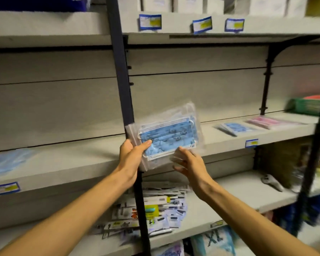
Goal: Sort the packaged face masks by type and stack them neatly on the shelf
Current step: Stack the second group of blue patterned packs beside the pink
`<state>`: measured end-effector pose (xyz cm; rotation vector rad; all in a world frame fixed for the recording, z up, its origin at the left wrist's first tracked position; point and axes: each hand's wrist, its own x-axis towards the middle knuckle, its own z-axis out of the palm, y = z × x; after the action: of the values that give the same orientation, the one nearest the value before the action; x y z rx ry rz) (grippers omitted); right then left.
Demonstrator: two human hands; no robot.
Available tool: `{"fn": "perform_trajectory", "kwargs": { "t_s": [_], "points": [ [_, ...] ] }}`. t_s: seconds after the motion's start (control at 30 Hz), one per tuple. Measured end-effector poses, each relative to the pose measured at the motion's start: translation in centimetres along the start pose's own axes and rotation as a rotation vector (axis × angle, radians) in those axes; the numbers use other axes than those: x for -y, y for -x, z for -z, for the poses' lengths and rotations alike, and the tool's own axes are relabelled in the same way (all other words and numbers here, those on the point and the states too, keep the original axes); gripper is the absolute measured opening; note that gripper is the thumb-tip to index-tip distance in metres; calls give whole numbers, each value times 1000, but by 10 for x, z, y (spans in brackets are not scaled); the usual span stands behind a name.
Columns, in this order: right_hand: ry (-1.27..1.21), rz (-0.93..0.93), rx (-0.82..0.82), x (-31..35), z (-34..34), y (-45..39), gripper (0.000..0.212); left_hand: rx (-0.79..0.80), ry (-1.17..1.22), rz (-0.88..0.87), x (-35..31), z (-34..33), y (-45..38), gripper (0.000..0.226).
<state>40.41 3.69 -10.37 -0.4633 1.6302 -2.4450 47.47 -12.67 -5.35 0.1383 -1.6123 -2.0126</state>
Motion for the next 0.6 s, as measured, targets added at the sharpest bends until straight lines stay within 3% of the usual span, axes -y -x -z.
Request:
{"fn": "perform_trajectory", "kwargs": {
  "t_s": [0.13, 0.33, 0.4, 0.5, 0.6],
  "points": [
    [-167, 5, -70, 13, 31, -22, 23, 54, 91, 157, 27, -53, -12, 28],
    [71, 201, -190, 58, 80, -85, 32, 247, 124, 268, 42, -106, -60, 39],
    [158, 232, -188, 79, 95, -114, 30, 199, -22, 228, 41, -119, -84, 43],
    [282, 265, -165, 105, 111, -162, 16, 102, -406, 75, 47, -136, -125, 76],
    [423, 261, -121, 115, 118, -198, 15, 60, -575, -108, 59, -148, -159, 93]
  ]
}}
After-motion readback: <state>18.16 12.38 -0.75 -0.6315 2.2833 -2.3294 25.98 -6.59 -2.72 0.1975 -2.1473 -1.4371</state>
